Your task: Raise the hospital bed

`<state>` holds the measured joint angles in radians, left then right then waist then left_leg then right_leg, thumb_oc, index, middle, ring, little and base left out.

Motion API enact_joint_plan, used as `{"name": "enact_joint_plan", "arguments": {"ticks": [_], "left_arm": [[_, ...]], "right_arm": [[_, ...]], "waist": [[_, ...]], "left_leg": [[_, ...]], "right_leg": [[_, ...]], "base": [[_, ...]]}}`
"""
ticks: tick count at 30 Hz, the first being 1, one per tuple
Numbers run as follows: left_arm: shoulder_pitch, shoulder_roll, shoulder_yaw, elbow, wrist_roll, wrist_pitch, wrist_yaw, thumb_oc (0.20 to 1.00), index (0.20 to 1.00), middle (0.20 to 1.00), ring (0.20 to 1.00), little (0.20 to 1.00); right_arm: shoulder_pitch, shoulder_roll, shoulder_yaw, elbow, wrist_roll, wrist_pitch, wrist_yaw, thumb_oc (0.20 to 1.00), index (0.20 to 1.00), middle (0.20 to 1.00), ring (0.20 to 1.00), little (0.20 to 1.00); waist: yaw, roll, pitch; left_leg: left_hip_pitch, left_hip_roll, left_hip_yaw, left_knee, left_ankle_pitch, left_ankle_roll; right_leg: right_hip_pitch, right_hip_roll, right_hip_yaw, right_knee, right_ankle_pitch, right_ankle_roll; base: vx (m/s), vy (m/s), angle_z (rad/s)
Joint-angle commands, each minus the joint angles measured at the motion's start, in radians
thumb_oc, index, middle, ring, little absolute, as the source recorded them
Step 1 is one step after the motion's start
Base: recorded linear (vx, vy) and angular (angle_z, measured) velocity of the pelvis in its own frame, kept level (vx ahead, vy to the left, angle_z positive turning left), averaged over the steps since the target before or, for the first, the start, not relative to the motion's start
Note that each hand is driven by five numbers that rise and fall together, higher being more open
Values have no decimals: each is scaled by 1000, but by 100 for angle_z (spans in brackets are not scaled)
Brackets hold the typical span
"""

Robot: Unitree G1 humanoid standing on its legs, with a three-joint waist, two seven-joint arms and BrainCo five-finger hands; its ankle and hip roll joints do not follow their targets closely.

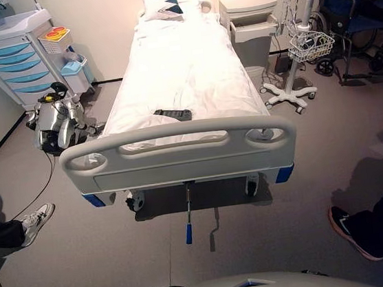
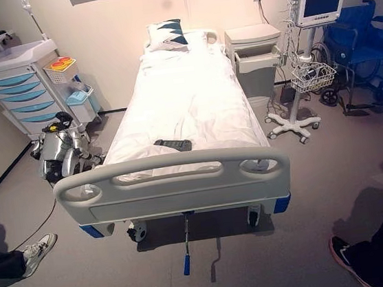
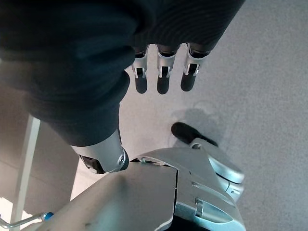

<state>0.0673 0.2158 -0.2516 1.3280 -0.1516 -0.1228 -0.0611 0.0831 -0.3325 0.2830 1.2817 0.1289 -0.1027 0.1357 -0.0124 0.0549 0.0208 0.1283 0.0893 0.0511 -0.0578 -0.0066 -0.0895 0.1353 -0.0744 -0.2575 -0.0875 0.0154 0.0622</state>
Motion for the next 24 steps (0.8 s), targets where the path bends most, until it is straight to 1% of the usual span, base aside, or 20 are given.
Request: {"name": "enact_joint_plan", "arguments": {"ticks": [1, 24], "left_arm": [[-67, 29, 58, 49, -20, -18, -5, 1000, 1000, 1000, 1000, 1000], [-71, 37, 73, 50, -36, -22, -3, 1000, 1000, 1000, 1000, 1000]], "right_arm": [[-69, 22, 25, 43, -11, -1, 2, 1000, 1000, 1000, 1000, 1000], [-77, 4, 15, 36, 0, 0, 7, 1000, 1000, 1000, 1000, 1000]], "waist": [[-13, -83, 1], [-14, -84, 22]], "left_leg": [[-33, -36, 6, 67, -6, 14], [-68, -38, 5, 81, -6, 14]], "right_leg": [[-17, -60, 42, 35, 15, 78], [-51, -61, 50, 45, 16, 78]], "base": [[0, 0, 0], [0, 0, 0]]}}
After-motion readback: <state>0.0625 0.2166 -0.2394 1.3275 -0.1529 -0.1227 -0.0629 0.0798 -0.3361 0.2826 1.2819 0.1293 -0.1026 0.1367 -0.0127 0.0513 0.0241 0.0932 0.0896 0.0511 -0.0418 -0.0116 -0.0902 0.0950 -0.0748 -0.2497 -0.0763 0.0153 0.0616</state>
